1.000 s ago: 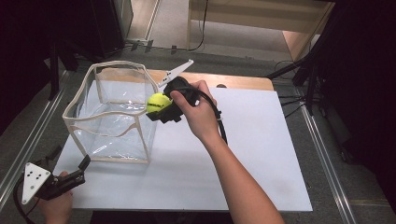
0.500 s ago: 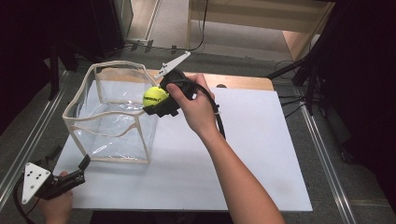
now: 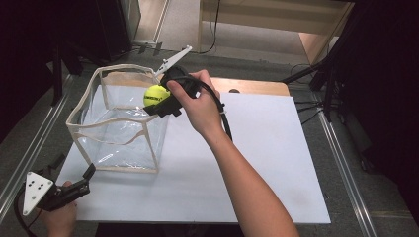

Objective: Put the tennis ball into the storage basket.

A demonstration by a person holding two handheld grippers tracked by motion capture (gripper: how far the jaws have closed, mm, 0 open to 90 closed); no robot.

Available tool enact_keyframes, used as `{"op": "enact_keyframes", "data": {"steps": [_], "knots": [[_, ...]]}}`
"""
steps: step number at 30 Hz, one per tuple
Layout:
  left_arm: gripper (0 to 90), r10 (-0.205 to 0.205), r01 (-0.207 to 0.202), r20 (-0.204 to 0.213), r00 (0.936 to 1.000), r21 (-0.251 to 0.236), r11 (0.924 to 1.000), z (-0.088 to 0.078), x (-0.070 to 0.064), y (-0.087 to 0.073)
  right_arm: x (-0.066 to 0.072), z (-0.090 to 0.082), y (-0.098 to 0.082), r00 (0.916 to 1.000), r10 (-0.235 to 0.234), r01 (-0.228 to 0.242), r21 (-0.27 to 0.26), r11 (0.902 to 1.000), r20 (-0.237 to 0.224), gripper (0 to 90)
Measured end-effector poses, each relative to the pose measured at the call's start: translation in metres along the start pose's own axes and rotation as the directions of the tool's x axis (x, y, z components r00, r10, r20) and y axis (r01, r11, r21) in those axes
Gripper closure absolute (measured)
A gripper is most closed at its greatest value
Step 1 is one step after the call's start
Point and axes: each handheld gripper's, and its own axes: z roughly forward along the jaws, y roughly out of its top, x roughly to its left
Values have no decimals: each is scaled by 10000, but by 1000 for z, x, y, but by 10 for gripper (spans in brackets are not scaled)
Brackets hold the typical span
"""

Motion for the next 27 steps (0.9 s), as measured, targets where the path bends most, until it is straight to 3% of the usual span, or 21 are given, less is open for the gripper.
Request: {"op": "enact_keyframes", "data": {"steps": [9,27], "knots": [[68,39,-39,-15,10000,6,10000,0,0,0,-3,8,9,10000,-54,54,16,10000,12,235],[68,-14,14,72,10000,49,10000,0,1,0,-12,38,8,9997,251,-251,370,9990,-7,235]]}}
